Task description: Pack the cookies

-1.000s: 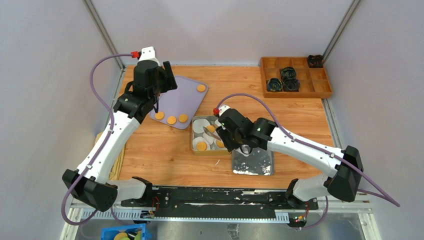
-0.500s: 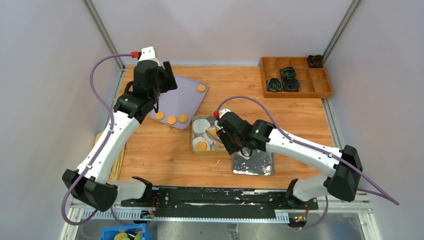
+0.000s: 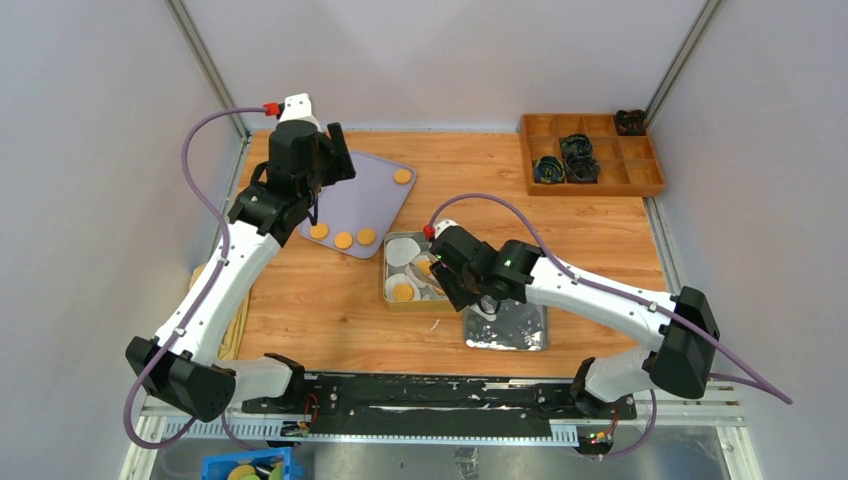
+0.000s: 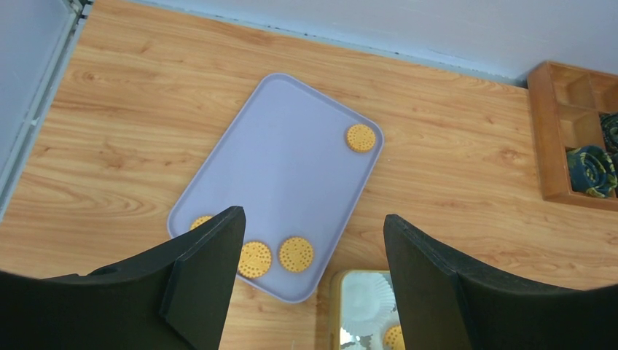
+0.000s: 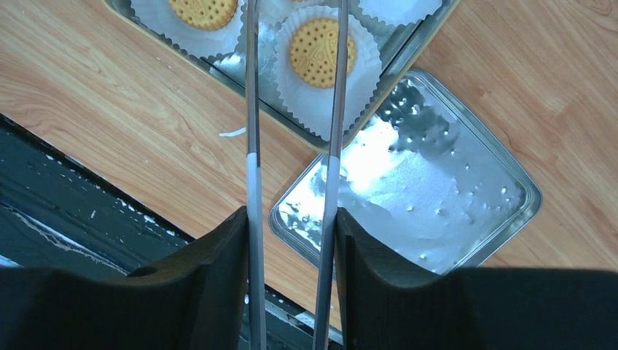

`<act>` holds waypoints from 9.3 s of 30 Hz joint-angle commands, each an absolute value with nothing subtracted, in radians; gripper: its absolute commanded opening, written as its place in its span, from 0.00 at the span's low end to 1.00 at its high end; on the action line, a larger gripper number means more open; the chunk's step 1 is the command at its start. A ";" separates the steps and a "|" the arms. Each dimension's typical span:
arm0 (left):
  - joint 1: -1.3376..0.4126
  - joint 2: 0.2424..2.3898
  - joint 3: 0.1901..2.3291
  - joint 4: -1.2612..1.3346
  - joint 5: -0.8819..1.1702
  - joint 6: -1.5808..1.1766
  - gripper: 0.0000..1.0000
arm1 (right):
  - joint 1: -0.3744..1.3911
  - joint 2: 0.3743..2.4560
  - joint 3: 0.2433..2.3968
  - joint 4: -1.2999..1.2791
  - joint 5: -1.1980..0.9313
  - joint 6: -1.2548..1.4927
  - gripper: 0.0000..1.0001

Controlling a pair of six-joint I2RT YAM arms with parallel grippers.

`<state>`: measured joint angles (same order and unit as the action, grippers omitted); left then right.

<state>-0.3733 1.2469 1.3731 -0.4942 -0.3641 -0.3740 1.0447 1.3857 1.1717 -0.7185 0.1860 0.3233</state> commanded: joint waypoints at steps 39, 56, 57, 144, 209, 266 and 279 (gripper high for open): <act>-0.367 1.268 1.370 -0.459 -0.407 -0.315 0.76 | 0.747 1.995 1.810 -0.496 0.175 0.100 0.47; -0.367 1.285 1.368 -0.455 -0.425 -0.304 0.76 | 0.677 2.195 1.977 -0.497 0.092 0.111 0.48; -0.367 1.283 1.368 -0.455 -0.426 -0.303 0.76 | 0.677 2.201 1.982 -0.503 0.096 0.108 0.49; -0.367 1.220 1.339 -0.484 -0.351 -0.350 0.76 | 0.936 1.280 1.109 -0.742 0.286 0.351 0.18; -0.265 1.206 1.433 -0.561 -0.366 -0.330 0.79 | 1.028 1.934 1.713 -0.625 0.222 0.079 0.50; -0.256 1.236 1.400 -0.522 -0.259 -0.398 0.78 | 0.998 1.505 1.322 -0.663 0.248 0.247 0.15; -0.256 1.234 1.392 -0.519 -0.261 -0.386 0.79 | 1.000 1.581 1.363 -0.664 0.237 0.262 0.37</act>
<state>-0.2630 1.2335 1.4067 -0.5396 -0.2687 -0.3939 1.0035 1.5604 1.3312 -0.6689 0.2321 0.2466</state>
